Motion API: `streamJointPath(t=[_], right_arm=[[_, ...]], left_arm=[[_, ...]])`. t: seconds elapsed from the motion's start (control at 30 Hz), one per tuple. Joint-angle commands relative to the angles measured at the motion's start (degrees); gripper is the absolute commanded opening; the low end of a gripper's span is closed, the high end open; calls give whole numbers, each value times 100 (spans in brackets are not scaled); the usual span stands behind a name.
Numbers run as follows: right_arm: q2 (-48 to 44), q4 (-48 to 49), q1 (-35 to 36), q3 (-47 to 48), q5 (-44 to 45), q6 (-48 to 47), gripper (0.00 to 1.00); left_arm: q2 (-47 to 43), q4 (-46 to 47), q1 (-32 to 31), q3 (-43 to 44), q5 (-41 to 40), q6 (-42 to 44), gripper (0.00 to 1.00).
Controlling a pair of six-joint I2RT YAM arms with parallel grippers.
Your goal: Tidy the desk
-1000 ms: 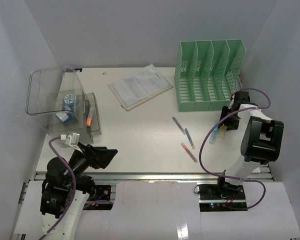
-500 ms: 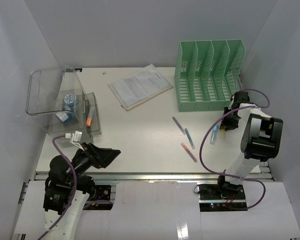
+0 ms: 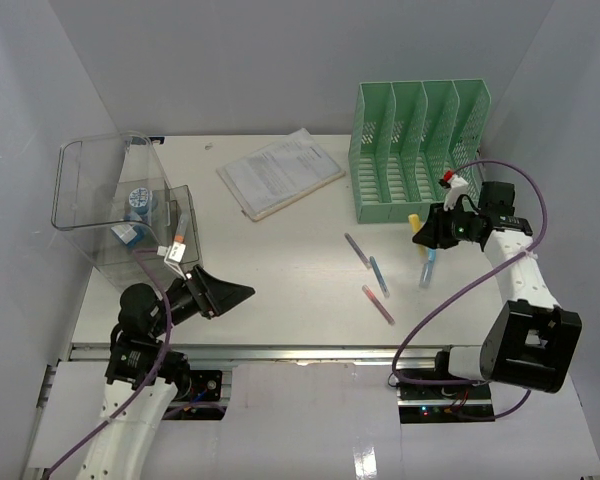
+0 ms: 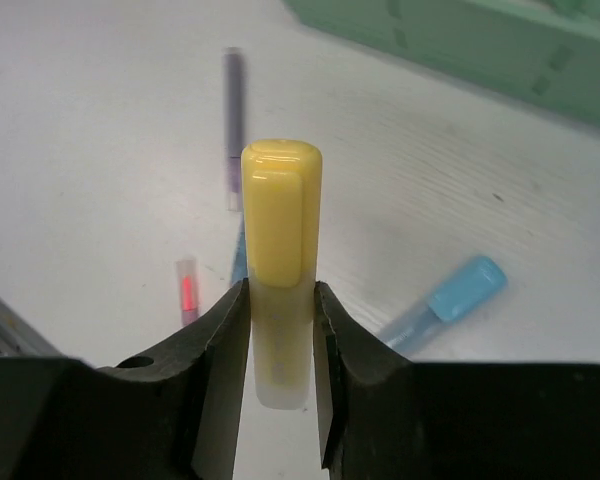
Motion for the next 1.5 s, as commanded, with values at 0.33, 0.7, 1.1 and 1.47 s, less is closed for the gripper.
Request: streamJointPath(t=[0.33, 0.7, 1.1, 1.47], right_arm=[[-117, 446, 2772, 339, -1393, -464, 8], [134, 281, 3571, 619, -983, -545, 8], [-33, 425, 3768, 473, -942, -407, 8], [-297, 607, 3772, 329, -1044, -230, 9]], left_arm=[[1543, 1758, -696, 166, -679, -54, 91], [3731, 3036, -2882, 850, -2932, 393, 80], [5719, 3278, -3786, 1945, -3832, 551, 69], [5951, 3050, -4145, 2260, -4670, 561, 47]])
